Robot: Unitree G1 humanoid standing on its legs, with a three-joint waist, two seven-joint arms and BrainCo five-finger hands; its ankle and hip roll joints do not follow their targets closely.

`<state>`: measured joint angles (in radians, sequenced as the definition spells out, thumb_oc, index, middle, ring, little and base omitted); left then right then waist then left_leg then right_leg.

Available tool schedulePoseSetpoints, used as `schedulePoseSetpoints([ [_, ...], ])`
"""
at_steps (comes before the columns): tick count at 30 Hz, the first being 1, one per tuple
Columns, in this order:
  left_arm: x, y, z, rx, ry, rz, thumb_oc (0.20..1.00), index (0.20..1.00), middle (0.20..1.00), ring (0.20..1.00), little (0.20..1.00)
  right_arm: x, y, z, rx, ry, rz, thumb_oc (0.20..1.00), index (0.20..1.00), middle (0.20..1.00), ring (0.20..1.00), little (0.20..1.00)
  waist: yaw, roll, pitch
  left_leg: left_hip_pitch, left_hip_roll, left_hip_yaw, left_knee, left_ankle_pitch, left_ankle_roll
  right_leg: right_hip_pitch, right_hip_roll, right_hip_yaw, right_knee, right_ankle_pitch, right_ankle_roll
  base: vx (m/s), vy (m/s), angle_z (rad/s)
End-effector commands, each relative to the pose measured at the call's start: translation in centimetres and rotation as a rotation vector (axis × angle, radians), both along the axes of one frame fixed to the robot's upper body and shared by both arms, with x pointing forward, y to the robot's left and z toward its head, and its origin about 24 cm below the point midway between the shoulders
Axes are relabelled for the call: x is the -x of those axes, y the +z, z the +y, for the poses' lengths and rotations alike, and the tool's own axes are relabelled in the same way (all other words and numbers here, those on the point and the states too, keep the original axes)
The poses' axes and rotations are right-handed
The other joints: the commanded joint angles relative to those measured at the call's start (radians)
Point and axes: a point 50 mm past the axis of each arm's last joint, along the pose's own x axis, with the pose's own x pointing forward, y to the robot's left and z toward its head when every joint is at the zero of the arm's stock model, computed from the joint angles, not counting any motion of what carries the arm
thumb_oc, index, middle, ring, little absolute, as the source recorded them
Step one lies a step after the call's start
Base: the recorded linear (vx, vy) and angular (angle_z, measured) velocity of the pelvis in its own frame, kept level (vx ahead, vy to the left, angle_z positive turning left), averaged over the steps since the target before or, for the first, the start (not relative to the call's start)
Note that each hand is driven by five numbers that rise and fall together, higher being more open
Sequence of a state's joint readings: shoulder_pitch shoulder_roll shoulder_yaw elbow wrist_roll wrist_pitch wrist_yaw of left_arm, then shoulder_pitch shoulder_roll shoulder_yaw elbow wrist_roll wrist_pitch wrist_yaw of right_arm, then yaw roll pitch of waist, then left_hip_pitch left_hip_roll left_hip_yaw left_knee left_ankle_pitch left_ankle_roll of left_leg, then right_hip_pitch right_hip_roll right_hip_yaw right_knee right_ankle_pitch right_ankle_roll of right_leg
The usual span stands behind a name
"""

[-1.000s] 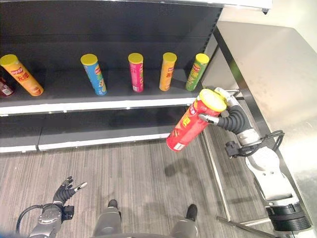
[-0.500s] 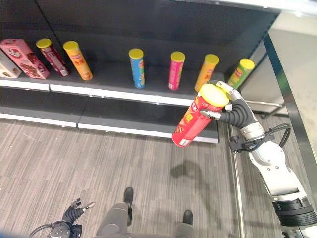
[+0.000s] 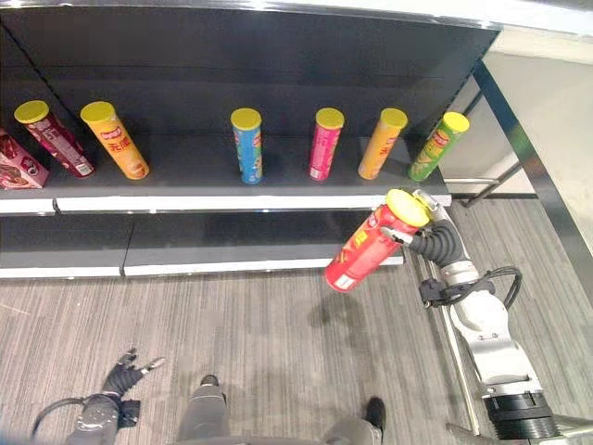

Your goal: Put the goods on the table back onto the shelves and tidy them up.

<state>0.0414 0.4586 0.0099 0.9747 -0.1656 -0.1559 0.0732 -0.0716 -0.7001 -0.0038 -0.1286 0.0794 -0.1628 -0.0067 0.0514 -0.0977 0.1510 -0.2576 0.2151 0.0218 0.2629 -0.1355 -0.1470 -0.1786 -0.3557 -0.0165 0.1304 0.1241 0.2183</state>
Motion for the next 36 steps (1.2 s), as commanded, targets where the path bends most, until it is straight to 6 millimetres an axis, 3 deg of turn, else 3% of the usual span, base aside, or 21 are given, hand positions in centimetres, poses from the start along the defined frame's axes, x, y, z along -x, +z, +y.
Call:
schedulePoseSetpoints([
  [1,1.1,-0.4,0.2,-0.033,-0.054,0.067,1.0,1.0,1.0,1.0,1.0,-0.7,6.6,0.8,0.073,0.089,-0.256,0.2,0.2,0.2,0.2,0.2,-0.006,-0.009,-0.032,0.162,-0.072,0.053,-0.315,0.114,0.026,0.077,0.243,0.023,-0.093,-0.11,-0.013,0.09,0.432,-0.38],
  [4,1.2,-0.9,-0.4,-0.005,-0.012,0.07,1.0,1.0,1.0,1.0,1.0,-1.1,6.7,0.9,0.077,0.094,-0.258,0.2,0.2,0.2,0.2,0.2,-0.01,-0.016,-0.001,0.189,-0.146,0.038,-0.304,0.084,0.054,0.026,0.346,0.029,-0.106,-0.129,-0.036,0.1,0.312,-0.24],
  [7,0.4,-1.3,-2.5,0.054,-0.04,0.025,1.0,1.0,1.0,1.0,1.0,-0.9,7.4,1.0,0.106,0.093,-0.272,0.2,0.2,0.2,0.2,0.2,-0.014,0.002,0.026,0.196,-0.197,0.013,-0.22,0.033,0.067,0.044,0.33,0.012,-0.091,-0.142,-0.06,0.19,0.237,0.09],
  [10,-0.5,-1.5,-4.7,0.105,-0.091,-0.015,1.0,1.0,1.0,1.0,1.0,-1.2,7.6,1.1,0.111,0.096,-0.275,0.2,0.2,0.2,0.2,0.2,-0.001,0.02,0.053,0.108,-0.205,0.025,0.002,0.059,0.006,0.078,0.285,-0.025,-0.11,-0.153,-0.072,0.13,0.215,0.34],
  [12,-1.0,-1.3,-5.2,0.116,-0.111,-0.034,1.0,1.0,1.0,1.0,1.0,-1.4,7.5,1.0,0.119,0.087,-0.266,0.2,0.2,0.2,0.2,0.2,0.003,0.028,0.057,0.038,-0.154,0.048,0.069,0.059,-0.014,0.105,0.248,-0.038,-0.141,-0.161,-0.058,0.16,0.259,0.41],
  [14,-0.6,-1.3,-4.7,0.104,-0.1,-0.028,1.0,1.0,1.0,1.0,1.0,-1.4,7.3,0.9,0.116,0.086,-0.259,0.2,0.2,0.2,0.2,0.2,0.008,0.026,0.032,0.035,-0.093,0.057,-0.027,0.037,-0.002,0.117,0.209,-0.038,-0.164,-0.164,-0.035,0.27,0.293,0.2],
  [17,-0.1,-1.2,-3.8,0.08,-0.062,-0.026,1.0,1.0,1.0,1.0,1.0,-1.4,7.0,0.7,0.099,0.068,-0.258,0.2,0.2,0.2,0.2,0.2,0.021,0.033,0.007,0.003,0.006,0.008,-0.15,0.12,-0.028,0.135,0.147,-0.011,-0.173,-0.176,-0.011,0.29,0.411,-0.13],
  [19,0.4,-1.2,-3.3,0.059,-0.035,-0.021,1.0,1.0,1.0,1.0,1.0,-1.4,6.6,0.2,0.096,0.037,-0.253,0.2,0.2,0.2,0.2,0.2,0.029,0.04,-0.01,-0.046,0.088,-0.033,-0.19,0.204,-0.067,0.155,0.078,0.011,-0.17,-0.178,0.018,0.37,0.599,-0.17],
  [21,0.8,-1.2,-2.9,0.044,-0.02,-0.012,1.0,1.0,1.0,1.0,1.0,-1.5,5.9,-0.3,0.092,0.005,-0.229,0.2,0.2,0.2,0.2,0.2,0.031,0.046,-0.022,-0.07,0.149,-0.073,-0.203,0.254,-0.099,0.182,0.016,0.032,-0.164,-0.184,0.039,0.51,0.891,-0.14],
  [22,1.2,-1.2,-2.7,0.037,-0.009,-0.009,1.0,1.0,1.0,1.0,1.0,-1.6,5.1,-0.1,0.06,0.002,-0.207,0.2,0.2,0.2,0.2,0.2,0.037,0.055,-0.035,-0.091,0.214,-0.095,-0.19,0.291,-0.115,0.201,-0.05,0.043,-0.163,-0.166,0.044,0.47,0.878,-0.01],
  [23,1.2,-1.2,-2.6,0.036,-0.008,-0.008,1.0,1.0,1.0,1.0,1.0,-1.6,5.1,-0.1,0.059,0.003,-0.206,0.2,0.2,0.2,0.2,0.2,0.038,0.053,-0.034,-0.088,0.213,-0.094,-0.189,0.288,-0.115,0.203,-0.051,0.043,-0.164,-0.166,0.044,0.45,0.935,-0.16],
  [24,1.7,-1.1,-2.3,0.022,0.015,-0.015,1.0,1.0,1.0,1.0,1.0,-1.7,4.3,0.4,0.049,0.021,-0.176,0.2,0.2,0.2,0.2,0.2,0.051,0.051,-0.032,-0.084,0.237,-0.108,-0.169,0.284,-0.115,0.199,-0.084,0.056,-0.16,-0.127,0.044,0.27,0.656,-0.37],
  [25,2.2,-1.4,-2.6,0.038,0.003,0.002,1.0,1.0,1.0,1.0,1.0,-1.8,4.2,0.5,0.044,0.028,-0.172,0.2,0.2,0.2,0.2,0.2,0.049,0.05,-0.039,-0.049,0.255,-0.099,-0.127,0.222,-0.115,0.206,-0.128,0.079,-0.182,-0.051,0.044,0.35,0.938,-0.48],
  [26,2.8,-1.7,-2.6,0.039,-0.001,0.032,1.0,1.0,1.0,1.0,1.0,-2.0,3.5,0.5,0.032,0.024,-0.139,0.2,0.2,0.2,0.2,0.2,0.045,0.05,-0.039,-0.019,0.254,-0.078,-0.063,0.144,-0.115,0.202,-0.156,0.059,-0.181,0.02,0.044,0.27,0.914,-0.8],
  [28,1.7,-1.2,-2.1,0.008,-0.029,0.021,1.0,1.0,1.0,1.0,1.0,-1.6,2.4,0.3,0.033,0.005,-0.102,0.2,0.2,0.2,0.2,0.2,0.023,0.055,-0.024,-0.058,0.21,-0.043,0.047,0.087,-0.115,0.161,-0.205,0.056,-0.18,0.184,0.044,0.16,0.829,-0.7],
  [30,0.6,-0.5,-1.6,-0.008,-0.046,-0.01,1.0,1.0,1.0,1.0,1.0,-1.4,2.4,0.3,0.018,0.005,-0.111,0.2,0.2,0.2,0.2,0.2,0.008,0.052,-0.026,-0.042,0.193,-0.018,0.014,0.078,-0.115,0.136,-0.204,0.031,-0.169,0.185,0.044,0.1,0.561,-0.11],
  [31,-0.1,0.0,-1.1,-0.027,-0.057,-0.012,1.0,1.0,1.0,1.0,1.0,-0.9,1.9,0.1,-0.025,-0.014,-0.107,0.2,0.2,0.2,0.2,0.2,-0.006,0.041,-0.018,-0.056,0.129,-0.014,-0.017,0.094,-0.095,0.121,-0.126,0.061,-0.139,0.167,0.042,0.1,0.501,0.16],
  [32,-0.6,0.5,-0.4,-0.049,-0.07,-0.021,1.0,1.0,1.0,1.0,1.0,-0.9,2.3,-0.1,-0.012,-0.015,-0.114,0.2,0.2,0.2,0.2,0.2,-0.011,0.033,-0.032,-0.029,0.097,-0.008,-0.136,0.12,-0.074,0.096,-0.054,0.11,-0.117,0.153,0.035,0.14,0.684,0.48],
  [34,-0.8,0.6,-0.2,-0.045,-0.058,-0.029,1.0,1.0,1.0,1.0,1.0,-1.0,3.3,0.4,-0.003,0.008,-0.16,0.2,0.2,0.2,0.2,0.2,-0.014,0.014,-0.037,0.012,0.036,0.011,-0.253,0.149,-0.039,0.085,0.061,0.1,-0.099,0.087,0.03,0.08,0.54,0.75],
  [35,-0.6,0.3,-0.5,-0.033,-0.071,-0.008,1.0,1.0,1.0,1.0,1.0,-1.1,4.0,0.6,-0.013,0.024,-0.187,0.2,0.2,0.2,0.2,0.2,-0.015,0.009,-0.026,0.057,-0.029,0.007,-0.329,0.167,0.002,0.059,0.205,0.117,-0.074,-0.063,-0.004,0.04,0.565,0.53],
  [36,-0.8,0.2,-0.7,-0.031,-0.073,-0.007,1.0,1.0,1.0,1.0,1.0,-1.4,4.1,0.6,-0.016,0.025,-0.194,0.2,0.2,0.2,0.2,0.2,-0.011,0.009,-0.013,0.071,-0.065,-0.003,-0.336,0.164,0.015,0.048,0.266,0.132,-0.071,-0.106,-0.007,0.04,0.454,0.27],
])
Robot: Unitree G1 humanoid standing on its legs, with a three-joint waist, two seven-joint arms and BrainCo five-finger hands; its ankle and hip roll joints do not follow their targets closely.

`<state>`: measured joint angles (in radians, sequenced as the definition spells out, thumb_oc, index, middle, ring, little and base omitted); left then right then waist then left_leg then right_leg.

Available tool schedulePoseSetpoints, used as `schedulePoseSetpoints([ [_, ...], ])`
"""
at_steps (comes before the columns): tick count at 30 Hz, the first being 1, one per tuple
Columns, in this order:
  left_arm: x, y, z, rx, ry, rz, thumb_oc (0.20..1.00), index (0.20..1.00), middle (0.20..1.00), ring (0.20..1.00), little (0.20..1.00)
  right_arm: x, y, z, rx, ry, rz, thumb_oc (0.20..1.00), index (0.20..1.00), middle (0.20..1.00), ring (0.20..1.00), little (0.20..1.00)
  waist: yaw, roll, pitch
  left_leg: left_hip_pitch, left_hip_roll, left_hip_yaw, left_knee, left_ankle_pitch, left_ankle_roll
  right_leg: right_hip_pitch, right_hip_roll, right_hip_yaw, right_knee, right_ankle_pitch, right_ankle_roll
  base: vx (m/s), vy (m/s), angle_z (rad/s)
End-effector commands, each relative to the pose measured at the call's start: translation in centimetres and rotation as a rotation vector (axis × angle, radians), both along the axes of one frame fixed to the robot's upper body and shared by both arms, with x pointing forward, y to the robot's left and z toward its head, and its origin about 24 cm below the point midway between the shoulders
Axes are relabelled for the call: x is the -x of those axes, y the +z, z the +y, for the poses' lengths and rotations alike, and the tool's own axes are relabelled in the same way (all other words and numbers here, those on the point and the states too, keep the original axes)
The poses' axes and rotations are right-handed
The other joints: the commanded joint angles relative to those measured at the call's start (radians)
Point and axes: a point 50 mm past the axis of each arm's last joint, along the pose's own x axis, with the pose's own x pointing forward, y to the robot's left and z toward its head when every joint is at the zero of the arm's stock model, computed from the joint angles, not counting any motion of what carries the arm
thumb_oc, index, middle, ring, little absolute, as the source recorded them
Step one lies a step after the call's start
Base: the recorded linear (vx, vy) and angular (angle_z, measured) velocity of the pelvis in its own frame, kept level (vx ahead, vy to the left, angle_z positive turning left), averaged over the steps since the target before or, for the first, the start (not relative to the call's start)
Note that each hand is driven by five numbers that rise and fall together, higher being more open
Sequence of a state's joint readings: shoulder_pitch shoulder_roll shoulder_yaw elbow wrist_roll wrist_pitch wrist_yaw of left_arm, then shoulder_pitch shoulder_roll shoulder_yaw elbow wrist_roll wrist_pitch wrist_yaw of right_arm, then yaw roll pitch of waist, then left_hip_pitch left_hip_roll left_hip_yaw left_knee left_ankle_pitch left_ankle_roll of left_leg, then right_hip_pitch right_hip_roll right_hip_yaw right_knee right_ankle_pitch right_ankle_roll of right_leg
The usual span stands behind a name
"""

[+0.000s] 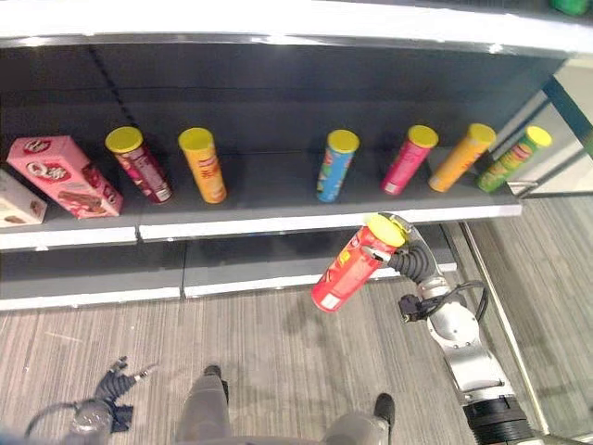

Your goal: Put the goods on the table back onto the shelves and tidy them up.

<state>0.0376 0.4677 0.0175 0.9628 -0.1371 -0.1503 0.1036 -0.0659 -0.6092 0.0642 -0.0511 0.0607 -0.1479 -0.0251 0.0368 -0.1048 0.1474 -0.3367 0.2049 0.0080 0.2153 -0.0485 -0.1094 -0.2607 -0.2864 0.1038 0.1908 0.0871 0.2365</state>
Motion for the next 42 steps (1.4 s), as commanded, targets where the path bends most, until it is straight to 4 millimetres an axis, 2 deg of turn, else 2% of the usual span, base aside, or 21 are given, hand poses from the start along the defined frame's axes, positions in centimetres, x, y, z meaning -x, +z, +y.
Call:
schedulePoseSetpoints([
  [1,-0.5,-0.2,-1.2,0.016,-0.073,0.0,1.0,1.0,1.0,1.0,1.0,-1.1,7.7,-0.6,0.057,0.031,-0.306,0.2,0.2,0.2,0.2,0.2,0.003,0.016,-0.009,0.149,-0.055,0.011,-0.289,0.078,-0.022,0.128,0.197,0.012,-0.13,-0.068,-0.025,0.01,0.254,0.07],
  [2,-0.6,-0.4,-1.5,0.034,-0.07,-0.002,1.0,1.0,1.0,1.0,1.0,-1.3,8.1,-0.6,0.065,0.03,-0.318,0.2,0.2,0.2,0.2,0.2,0.004,0.012,0.008,0.166,-0.089,0.002,-0.284,0.069,-0.015,0.124,0.242,0.016,-0.148,-0.096,-0.038,0.02,0.179,0.09],
  [3,0.9,-1.4,-1.6,0.007,-0.062,0.09,1.0,1.0,1.0,1.0,1.0,-1.9,6.3,-1.9,0.084,-0.04,-0.245,0.2,0.2,0.2,0.2,0.2,0.018,0.018,0.023,0.181,-0.121,-0.014,-0.273,0.048,0.005,0.127,0.261,0.003,-0.148,-0.127,-0.065,0.08,0.257,0.1],
  [4,-0.2,-1.0,-2.3,0.02,-0.1,0.028,1.0,1.0,1.0,1.0,1.0,-1.8,8.2,-1.4,0.128,-0.005,-0.31,0.2,0.2,0.2,0.2,0.2,0.012,0.015,0.04,0.176,-0.157,-0.045,-0.235,0.029,0.013,0.144,0.269,0.026,-0.149,-0.128,-0.067,0.13,0.158,0.27],
  [5,-0.7,-1.0,-3.0,0.061,-0.106,0.009,1.0,1.0,1.0,1.0,1.0,-1.6,9.4,-0.7,0.138,0.029,-0.356,0.2,0.2,0.2,0.2,0.2,0.018,0.012,0.056,0.156,-0.175,-0.064,-0.176,0.005,0.008,0.131,0.269,0.026,-0.13,-0.126,-0.074,0.14,0.147,0.42],
  [7,-0.4,-1.8,-4.6,0.121,-0.098,0.01,1.0,1.0,1.0,1.0,1.0,-2.0,9.2,-0.9,0.131,0.017,-0.33,0.2,0.2,0.2,0.2,0.2,0.004,0.034,0.077,0.127,-0.199,-0.046,-0.063,-0.034,-0.004,0.143,0.233,0.001,-0.134,-0.132,-0.095,0.09,0.185,0.64],
  [12,0.8,-2.5,-4.6,0.1,-0.109,0.073,1.0,1.0,1.0,1.0,1.0,-1.7,9.2,-1.8,0.157,-0.017,-0.32,0.2,0.2,0.2,0.2,0.2,-0.015,0.047,0.055,0.091,-0.116,0.003,-0.088,0.008,-0.031,0.158,0.175,-0.029,-0.166,-0.129,-0.072,0.08,0.223,0.38],
  [13,0.9,-2.4,-4.2,0.084,-0.102,0.076,1.0,1.0,1.0,1.0,1.0,-1.6,9.2,-2.0,0.17,-0.036,-0.327,0.2,0.2,0.2,0.2,0.2,-0.014,0.05,0.044,0.056,-0.053,-0.001,-0.121,0.054,-0.051,0.157,0.138,-0.026,-0.174,-0.136,-0.058,0.13,0.287,0.14],
  [15,1.1,-2.2,-3.6,0.062,-0.09,0.075,1.0,1.0,1.0,1.0,1.0,-1.5,9.3,-1.6,0.172,-0.032,-0.345,0.2,0.2,0.2,0.2,0.2,0.001,0.054,0.041,0.036,-0.021,-0.06,-0.134,0.06,-0.068,0.155,0.112,0.0,-0.171,-0.148,-0.046,0.18,0.36,-0.02],
  [18,1.3,-2.2,-3.6,0.057,-0.091,0.078,1.0,1.0,1.0,1.0,1.0,-1.5,9.5,-1.4,0.192,-0.033,-0.364,0.2,0.2,0.2,0.2,0.2,-0.003,0.073,0.026,0.056,-0.015,-0.085,-0.16,0.038,-0.065,0.155,0.09,0.017,-0.171,-0.145,-0.034,0.15,0.306,-0.25],
  [22,-1.4,-0.1,-2.2,-0.009,-0.122,-0.012,1.0,1.0,1.0,1.0,1.0,-1.6,11.0,-1.2,0.245,-0.09,-0.456,0.2,0.2,0.2,0.2,0.2,-0.006,0.088,0.055,0.009,-0.088,-0.011,-0.053,-0.024,-0.027,0.104,-0.013,0.01,-0.175,-0.064,-0.015,0.0,0.308,-0.2],
  [24,-1.6,0.5,-1.2,-0.04,-0.101,-0.026,1.0,1.0,1.0,1.0,1.0,-2.0,11.7,-0.8,0.259,-0.09,-0.489,0.2,0.2,0.2,0.2,0.2,-0.007,0.083,0.065,0.009,-0.1,0.003,-0.06,-0.025,-0.014,0.063,-0.028,0.01,-0.146,0.048,-0.014,-0.06,0.091,-0.08],
  [26,-1.3,0.8,-0.3,-0.061,-0.073,-0.029,1.0,1.0,1.0,1.0,1.0,-2.3,12.5,-0.3,0.271,-0.084,-0.526,0.2,0.2,0.2,0.2,0.2,0.001,0.085,0.075,0.018,-0.085,0.019,-0.079,-0.019,-0.008,0.036,-0.012,-0.024,-0.122,0.049,-0.028,-0.04,0.036,-0.07],
  [28,-0.7,0.7,0.2,-0.067,-0.039,-0.018,1.0,1.0,1.0,1.0,1.0,-2.5,13.5,0.5,0.26,-0.061,-0.576,0.2,0.2,0.2,0.2,0.2,0.01,0.08,0.093,0.055,-0.075,0.04,-0.123,-0.015,-0.01,-0.019,0.05,-0.081,-0.105,0.01,-0.032,-0.02,0.014,-0.34],
  [29,0.3,-0.1,0.1,-0.086,-0.046,0.053,1.0,1.0,1.0,1.0,1.0,-2.6,12.0,0.0,0.268,-0.08,-0.542,0.2,0.2,0.2,0.2,0.2,0.026,0.083,0.091,0.065,-0.069,0.04,-0.12,-0.027,-0.012,-0.017,0.06,-0.135,-0.131,-0.052,-0.028,-0.04,-0.063,-0.42],
  [31,-0.4,0.3,0.0,-0.085,-0.054,0.018,1.0,1.0,1.0,1.0,1.0,-2.3,14.9,0.9,0.298,-0.049,-0.646,0.2,0.2,0.2,0.2,0.2,0.021,0.061,0.123,0.021,-0.088,0.027,-0.045,-0.035,-0.02,-0.007,0.084,-0.112,-0.111,-0.063,-0.033,-0.07,-0.122,-0.14],
  [35,-0.2,-0.4,-1.0,0.006,0.058,-0.025,1.0,1.0,1.0,1.0,1.0,-2.3,15.0,2.2,0.274,0.001,-0.649,0.2,0.2,0.2,0.2,0.2,0.018,0.052,0.14,-0.037,-0.077,0.005,0.083,-0.07,-0.032,-0.025,0.072,-0.106,-0.089,-0.08,-0.048,-0.01,-0.015,0.05],
  [36,-0.9,-0.1,-1.1,0.013,0.06,-0.057,1.0,1.0,1.0,1.0,1.0,-2.3,14.9,2.2,0.275,-0.003,-0.644,0.2,0.2,0.2,0.2,0.2,0.012,0.052,0.148,-0.072,-0.036,0.008,0.1,-0.041,-0.053,-0.029,0.053,-0.116,-0.086,-0.085,-0.043,-0.01,0.185,0.09],
  [37,-1.9,0.2,-1.7,0.023,0.043,-0.092,1.0,1.0,1.0,1.0,1.0,-2.3,14.6,3.1,0.269,0.034,-0.644,0.2,0.2,0.2,0.2,0.2,0.021,0.069,0.145,-0.078,-0.003,-0.013,0.047,0.004,-0.069,-0.034,0.045,-0.123,-0.079,-0.098,-0.036,0.0,0.18,0.22],
  [39,-2.6,0.7,-1.7,-0.006,0.019,-0.106,1.0,1.0,1.0,1.0,1.0,-2.4,14.4,2.9,0.27,0.011,-0.648,0.2,0.2,0.2,0.2,0.2,0.025,0.074,0.159,-0.102,0.01,-0.015,0.045,0.012,-0.072,-0.033,0.035,-0.138,-0.067,-0.108,-0.036,0.0,0.151,0.19],
  [42,-4.2,1.6,-2.1,-0.021,-0.066,-0.14,1.0,1.0,1.0,1.0,1.0,-2.4,16.0,3.5,0.313,0.01,-0.7,0.2,0.2,0.2,0.2,0.2,0.006,0.103,0.168,-0.1,0.004,0.039,0.051,-0.016,-0.066,-0.07,0.031,-0.092,-0.051,-0.085,-0.034,0.0,0.211,0.12],
])
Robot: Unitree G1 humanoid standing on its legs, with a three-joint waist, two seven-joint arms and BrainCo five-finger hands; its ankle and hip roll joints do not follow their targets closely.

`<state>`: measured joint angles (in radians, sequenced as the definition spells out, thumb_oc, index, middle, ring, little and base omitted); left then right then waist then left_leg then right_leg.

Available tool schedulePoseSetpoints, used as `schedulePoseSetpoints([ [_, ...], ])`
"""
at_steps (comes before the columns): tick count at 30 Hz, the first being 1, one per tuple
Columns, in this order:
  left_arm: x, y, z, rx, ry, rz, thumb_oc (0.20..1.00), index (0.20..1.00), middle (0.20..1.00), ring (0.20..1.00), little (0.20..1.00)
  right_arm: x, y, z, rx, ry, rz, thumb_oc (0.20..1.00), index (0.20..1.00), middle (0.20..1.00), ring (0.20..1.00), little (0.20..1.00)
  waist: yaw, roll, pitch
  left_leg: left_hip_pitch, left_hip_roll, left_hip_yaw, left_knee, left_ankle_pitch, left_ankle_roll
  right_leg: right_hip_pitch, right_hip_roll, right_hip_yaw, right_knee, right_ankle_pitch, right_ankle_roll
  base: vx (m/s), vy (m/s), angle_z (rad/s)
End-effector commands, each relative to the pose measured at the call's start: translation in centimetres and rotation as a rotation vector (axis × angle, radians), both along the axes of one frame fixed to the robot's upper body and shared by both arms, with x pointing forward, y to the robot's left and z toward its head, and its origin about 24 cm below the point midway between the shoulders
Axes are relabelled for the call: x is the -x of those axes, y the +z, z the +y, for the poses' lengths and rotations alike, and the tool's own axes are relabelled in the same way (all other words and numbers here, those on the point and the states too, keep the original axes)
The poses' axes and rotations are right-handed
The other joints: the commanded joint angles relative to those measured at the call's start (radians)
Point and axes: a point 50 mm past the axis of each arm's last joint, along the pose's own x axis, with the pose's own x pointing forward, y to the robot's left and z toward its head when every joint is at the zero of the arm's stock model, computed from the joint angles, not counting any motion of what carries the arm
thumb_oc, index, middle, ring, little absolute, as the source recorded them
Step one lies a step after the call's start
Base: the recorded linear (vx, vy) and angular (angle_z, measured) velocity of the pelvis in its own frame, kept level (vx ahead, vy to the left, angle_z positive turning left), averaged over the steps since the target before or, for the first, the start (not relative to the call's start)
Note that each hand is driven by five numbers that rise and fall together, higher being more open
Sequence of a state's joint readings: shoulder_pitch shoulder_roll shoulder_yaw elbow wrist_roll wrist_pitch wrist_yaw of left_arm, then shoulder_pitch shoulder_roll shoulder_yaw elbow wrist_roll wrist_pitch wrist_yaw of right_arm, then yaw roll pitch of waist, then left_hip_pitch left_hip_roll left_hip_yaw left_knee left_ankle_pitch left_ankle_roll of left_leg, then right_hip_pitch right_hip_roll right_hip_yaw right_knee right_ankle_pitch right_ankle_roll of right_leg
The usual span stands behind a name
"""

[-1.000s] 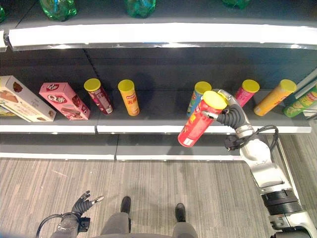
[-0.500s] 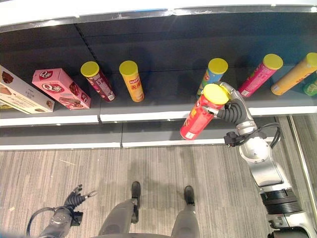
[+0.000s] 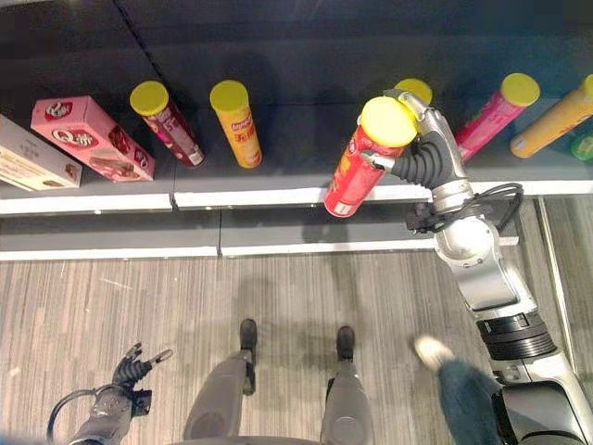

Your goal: Put the goods on the table back onto the shelves and tidy them up.

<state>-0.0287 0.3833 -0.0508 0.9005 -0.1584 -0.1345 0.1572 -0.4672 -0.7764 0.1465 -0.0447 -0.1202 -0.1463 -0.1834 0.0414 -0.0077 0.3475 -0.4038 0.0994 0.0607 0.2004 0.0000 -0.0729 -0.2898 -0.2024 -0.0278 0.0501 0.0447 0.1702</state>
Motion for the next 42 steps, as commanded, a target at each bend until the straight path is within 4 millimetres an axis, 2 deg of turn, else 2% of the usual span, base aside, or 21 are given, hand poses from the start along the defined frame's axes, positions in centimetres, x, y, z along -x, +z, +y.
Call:
schedulePoseSetpoints([
  [1,-1.6,2.5,2.3,-0.107,-0.033,-0.082,1.0,1.0,1.0,1.0,1.0,1.4,5.1,1.7,0.051,0.047,-0.262,0.2,0.2,0.2,0.2,0.2,0.001,0.011,-0.03,-0.063,0.088,-0.006,0.081,-0.071,-0.096,-0.064,-0.068,0.044,0.081,-0.022,0.035,-0.04,0.132,0.02],
  [5,-1.4,2.7,2.7,-0.118,-0.025,-0.09,1.0,1.0,1.0,1.0,1.0,1.2,5.6,1.7,0.058,0.02,-0.295,0.2,0.2,0.2,0.2,0.2,0.007,0.011,-0.026,-0.103,0.083,-0.005,0.138,-0.096,-0.086,-0.083,-0.078,0.048,0.09,-0.021,0.032,-0.03,0.029,0.01],
  [9,0.2,1.9,3.8,-0.122,0.054,-0.036,1.0,1.0,1.0,1.0,1.0,0.7,6.2,1.9,0.081,-0.014,-0.324,0.2,0.2,0.2,0.2,0.2,0.031,0.013,-0.016,-0.146,0.082,-0.015,0.192,-0.12,-0.08,-0.092,-0.091,0.037,0.102,-0.029,0.033,-0.01,-0.004,0.03],
  [19,0.7,1.4,3.5,-0.108,0.098,-0.026,1.0,1.0,1.0,1.0,1.0,-1.2,7.2,2.8,0.1,-0.06,-0.348,0.2,0.2,0.2,0.2,0.2,0.047,0.025,0.0,-0.165,0.076,-0.02,0.159,-0.097,-0.08,-0.128,-0.099,0.026,0.102,-0.021,0.033,0.0,-0.001,0.0],
  [26,0.4,1.2,2.9,-0.113,0.053,-0.016,1.0,1.0,1.0,1.0,1.0,-1.4,6.4,2.8,0.101,-0.076,-0.332,0.2,0.2,0.2,0.2,0.2,0.045,0.035,0.005,-0.151,0.078,-0.021,0.147,-0.097,-0.084,-0.119,-0.091,0.032,0.104,-0.03,0.033,0.01,-0.005,0.01],
  [39,-0.1,1.3,2.6,-0.119,0.042,-0.02,1.0,1.0,1.0,1.0,1.0,-1.0,5.2,2.7,0.069,-0.073,-0.317,0.2,0.2,0.2,0.2,0.2,0.035,0.032,-0.007,-0.144,0.084,-0.019,0.152,-0.103,-0.086,-0.114,-0.084,0.033,0.11,-0.038,0.033,0.01,-0.006,0.03],
  [42,0.0,1.2,2.5,-0.126,0.031,-0.006,1.0,1.0,1.0,1.0,1.0,-1.0,4.6,2.8,0.062,-0.064,-0.299,0.2,0.2,0.2,0.2,0.2,0.03,0.027,-0.018,-0.119,0.085,-0.018,0.109,-0.085,-0.091,-0.101,-0.08,0.029,0.091,-0.03,0.036,0.03,-0.015,0.0],
])
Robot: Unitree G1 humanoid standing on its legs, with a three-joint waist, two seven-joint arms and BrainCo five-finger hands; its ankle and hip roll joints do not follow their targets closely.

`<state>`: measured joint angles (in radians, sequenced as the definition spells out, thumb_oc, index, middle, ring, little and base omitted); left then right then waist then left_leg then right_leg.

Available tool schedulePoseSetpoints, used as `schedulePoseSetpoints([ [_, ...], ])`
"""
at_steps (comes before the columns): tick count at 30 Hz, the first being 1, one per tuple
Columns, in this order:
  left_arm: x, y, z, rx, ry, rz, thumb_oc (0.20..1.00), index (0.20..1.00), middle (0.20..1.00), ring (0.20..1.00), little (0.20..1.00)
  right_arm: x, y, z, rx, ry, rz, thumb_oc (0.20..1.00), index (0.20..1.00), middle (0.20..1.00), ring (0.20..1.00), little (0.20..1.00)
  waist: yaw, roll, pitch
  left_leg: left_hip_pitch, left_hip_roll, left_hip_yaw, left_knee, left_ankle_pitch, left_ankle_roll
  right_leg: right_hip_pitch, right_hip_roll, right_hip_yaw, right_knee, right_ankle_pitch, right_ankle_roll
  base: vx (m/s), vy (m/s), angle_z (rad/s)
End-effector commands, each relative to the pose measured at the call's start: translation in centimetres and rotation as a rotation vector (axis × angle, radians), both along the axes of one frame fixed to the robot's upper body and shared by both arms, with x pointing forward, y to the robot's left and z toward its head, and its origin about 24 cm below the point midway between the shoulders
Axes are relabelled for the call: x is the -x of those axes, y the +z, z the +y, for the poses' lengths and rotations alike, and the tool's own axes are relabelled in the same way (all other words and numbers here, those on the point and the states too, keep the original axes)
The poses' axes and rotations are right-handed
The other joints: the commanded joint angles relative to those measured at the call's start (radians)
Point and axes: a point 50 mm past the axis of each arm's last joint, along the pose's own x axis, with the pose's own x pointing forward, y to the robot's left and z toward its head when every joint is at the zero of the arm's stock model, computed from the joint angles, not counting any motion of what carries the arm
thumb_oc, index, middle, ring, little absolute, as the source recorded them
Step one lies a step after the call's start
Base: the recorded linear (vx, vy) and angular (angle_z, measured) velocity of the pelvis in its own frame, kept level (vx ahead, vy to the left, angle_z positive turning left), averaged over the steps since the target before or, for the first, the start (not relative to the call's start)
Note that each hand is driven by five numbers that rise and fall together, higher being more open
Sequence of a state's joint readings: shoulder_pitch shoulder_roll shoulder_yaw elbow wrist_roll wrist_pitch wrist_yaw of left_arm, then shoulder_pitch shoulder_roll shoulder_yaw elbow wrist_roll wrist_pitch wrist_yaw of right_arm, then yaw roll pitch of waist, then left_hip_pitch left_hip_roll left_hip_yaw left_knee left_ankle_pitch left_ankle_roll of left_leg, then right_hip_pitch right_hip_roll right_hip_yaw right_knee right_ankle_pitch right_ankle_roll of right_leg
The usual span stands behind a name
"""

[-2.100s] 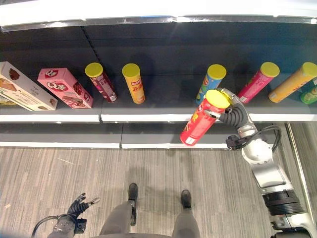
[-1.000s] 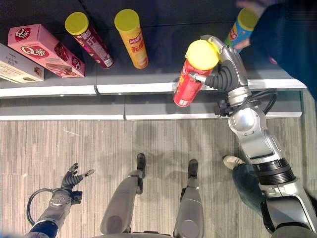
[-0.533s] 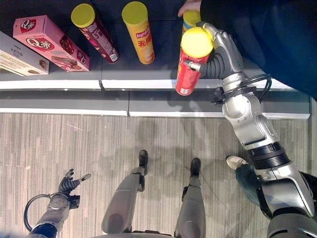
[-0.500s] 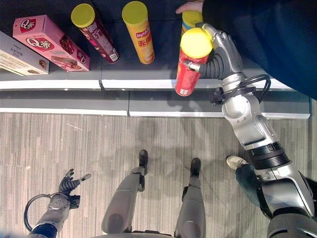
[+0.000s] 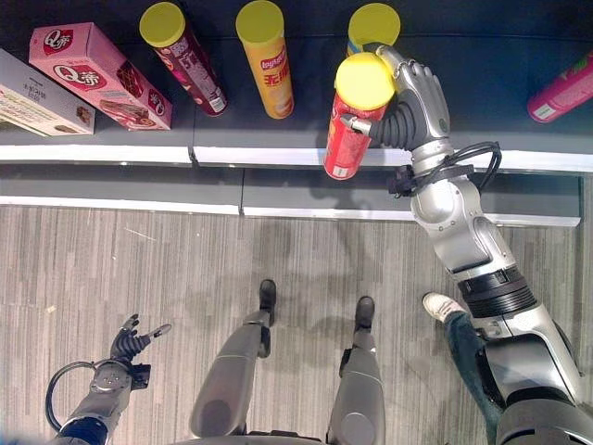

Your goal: Put the goods on the table back onto the shelves and tidy them up.

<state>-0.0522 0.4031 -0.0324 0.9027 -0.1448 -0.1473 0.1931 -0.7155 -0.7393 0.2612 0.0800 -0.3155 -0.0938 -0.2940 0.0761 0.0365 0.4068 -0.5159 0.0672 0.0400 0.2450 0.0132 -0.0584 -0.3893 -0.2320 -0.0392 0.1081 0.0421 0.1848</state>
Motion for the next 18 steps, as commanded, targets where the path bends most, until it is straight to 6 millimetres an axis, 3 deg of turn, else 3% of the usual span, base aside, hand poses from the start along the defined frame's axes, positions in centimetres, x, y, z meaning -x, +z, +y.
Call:
schedulePoseSetpoints([
  [1,0.9,0.2,1.5,-0.077,0.003,0.043,1.0,1.0,1.0,1.0,1.0,1.5,0.7,0.4,-0.05,0.044,-0.104,0.2,0.2,0.2,0.2,0.2,-0.008,-0.019,-0.083,0.007,0.118,0.004,0.038,-0.088,-0.111,0.007,-0.046,0.036,0.019,-0.023,0.023,0.06,-0.033,-0.01],
  [8,0.9,-0.1,1.2,-0.092,-0.059,0.075,1.0,1.0,1.0,1.0,1.0,1.6,-2.9,0.1,-0.065,0.049,0.024,0.2,0.2,0.2,0.2,0.2,-0.031,-0.028,-0.176,0.171,0.133,0.042,-0.32,0.064,-0.134,0.081,-0.008,0.018,-0.178,0.057,0.055,0.1,0.005,0.04],
  [13,0.7,-0.3,0.4,-0.09,-0.1,0.077,1.0,1.0,1.0,1.0,1.0,2.0,-4.2,-0.5,-0.063,0.031,0.064,0.2,0.2,0.2,0.2,0.2,-0.044,-0.036,-0.195,0.22,0.149,0.059,-0.332,0.07,-0.135,0.113,0.007,0.01,-0.165,0.042,0.057,0.03,-0.005,-0.07],
  [17,0.8,-0.5,0.1,-0.08,-0.095,0.079,1.0,1.0,1.0,1.0,1.0,2.1,-4.6,-0.9,-0.056,0.018,0.078,0.2,0.2,0.2,0.2,0.2,-0.041,-0.043,-0.199,0.248,0.167,0.062,-0.331,0.068,-0.142,0.124,0.02,0.016,-0.138,0.006,0.049,0.04,-0.066,-0.14],
  [18,1.0,-0.6,0.0,-0.071,-0.09,0.084,1.0,1.0,1.0,1.0,1.0,2.3,-4.6,-1.3,-0.053,0.01,0.078,0.2,0.2,0.2,0.2,0.2,-0.041,-0.044,-0.2,0.26,0.184,0.056,-0.33,0.071,-0.147,0.129,0.037,0.023,-0.112,-0.025,0.038,0.04,-0.106,-0.07],
])
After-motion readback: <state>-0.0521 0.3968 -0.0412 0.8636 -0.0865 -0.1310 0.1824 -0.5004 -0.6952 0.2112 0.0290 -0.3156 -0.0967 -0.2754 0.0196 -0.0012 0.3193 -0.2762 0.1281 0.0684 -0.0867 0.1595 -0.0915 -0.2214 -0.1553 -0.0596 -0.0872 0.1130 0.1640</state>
